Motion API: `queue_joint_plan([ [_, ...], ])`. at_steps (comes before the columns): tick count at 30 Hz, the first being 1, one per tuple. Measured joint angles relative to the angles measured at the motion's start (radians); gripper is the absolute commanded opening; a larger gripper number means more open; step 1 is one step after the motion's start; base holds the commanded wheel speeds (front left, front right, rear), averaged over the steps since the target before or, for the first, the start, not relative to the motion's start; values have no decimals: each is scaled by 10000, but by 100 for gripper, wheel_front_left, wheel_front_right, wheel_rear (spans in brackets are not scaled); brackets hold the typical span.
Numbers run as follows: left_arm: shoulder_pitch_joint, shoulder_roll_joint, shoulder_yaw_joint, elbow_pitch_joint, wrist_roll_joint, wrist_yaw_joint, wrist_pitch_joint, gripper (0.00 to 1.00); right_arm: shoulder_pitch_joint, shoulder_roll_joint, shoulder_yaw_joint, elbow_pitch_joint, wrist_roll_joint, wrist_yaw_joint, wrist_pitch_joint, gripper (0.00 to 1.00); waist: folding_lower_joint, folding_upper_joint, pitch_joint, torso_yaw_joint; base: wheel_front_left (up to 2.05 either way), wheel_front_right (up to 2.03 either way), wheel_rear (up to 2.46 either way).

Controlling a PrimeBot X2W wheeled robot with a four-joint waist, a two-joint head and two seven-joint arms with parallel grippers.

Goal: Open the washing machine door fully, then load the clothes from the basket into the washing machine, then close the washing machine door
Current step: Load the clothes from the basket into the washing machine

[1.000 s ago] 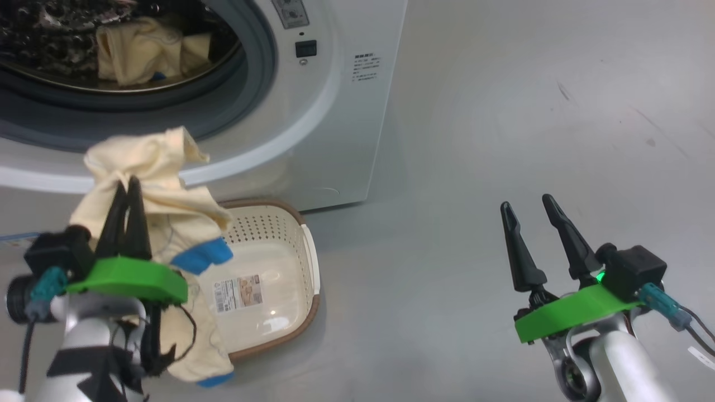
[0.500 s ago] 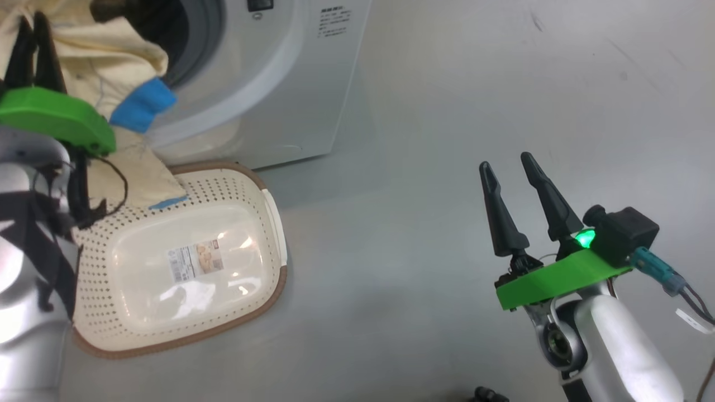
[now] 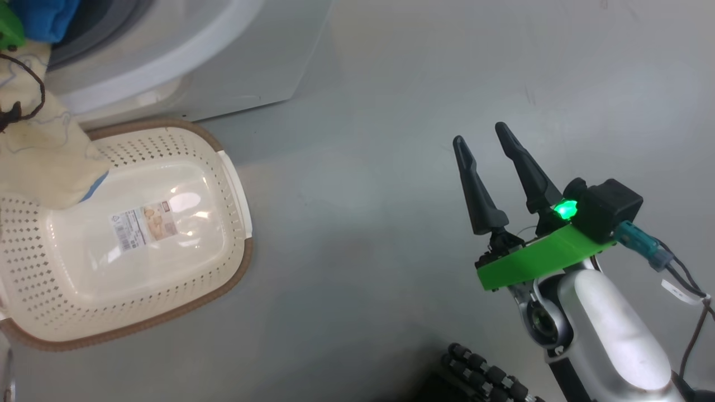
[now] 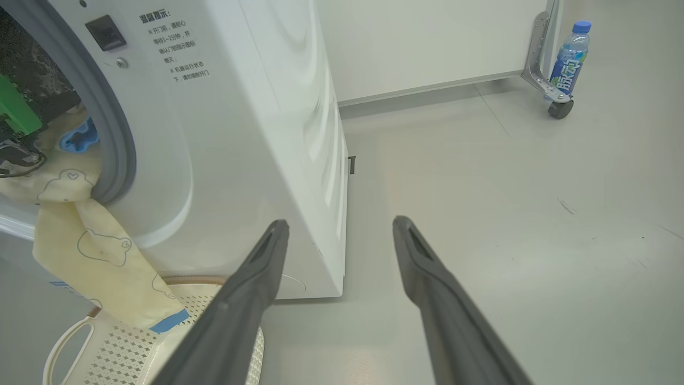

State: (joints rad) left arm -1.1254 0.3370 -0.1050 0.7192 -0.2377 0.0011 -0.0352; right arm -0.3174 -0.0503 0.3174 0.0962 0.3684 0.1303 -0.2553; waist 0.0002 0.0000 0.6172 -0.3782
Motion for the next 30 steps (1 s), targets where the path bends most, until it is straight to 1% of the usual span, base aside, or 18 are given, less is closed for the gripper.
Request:
queue_joint_plan([
  [7, -1183, 36, -205, 995, 132, -8, -219, 0, -175, 0, 219, 6, -2, 0, 0, 100, -2, 0, 481, -63, 0, 0, 0],
  [16, -2545, 38, -318, 1758, 280, -8, -840, 0, -225, 4, 449, 10, -6, 0, 0, 100, -1, 0, 760, -82, 0, 0, 0],
  [22, -3353, 155, -382, 2207, 293, -12, -1329, 0, -225, 4, 489, 6, -75, 0, 0, 100, -3, 1, 974, -223, 0, 0, 0],
  [26, -3835, 307, -566, 2414, 533, -2, -1626, 0, -224, 6, 539, 2, -81, 0, 0, 100, -3, 1, 1141, -302, 0, 0, 0],
  [30, -4218, 314, -627, 2341, 654, 146, -2011, 0, -226, 6, 552, -25, -79, 0, 0, 100, -2, 1, 1319, -348, 0, 0, 0],
])
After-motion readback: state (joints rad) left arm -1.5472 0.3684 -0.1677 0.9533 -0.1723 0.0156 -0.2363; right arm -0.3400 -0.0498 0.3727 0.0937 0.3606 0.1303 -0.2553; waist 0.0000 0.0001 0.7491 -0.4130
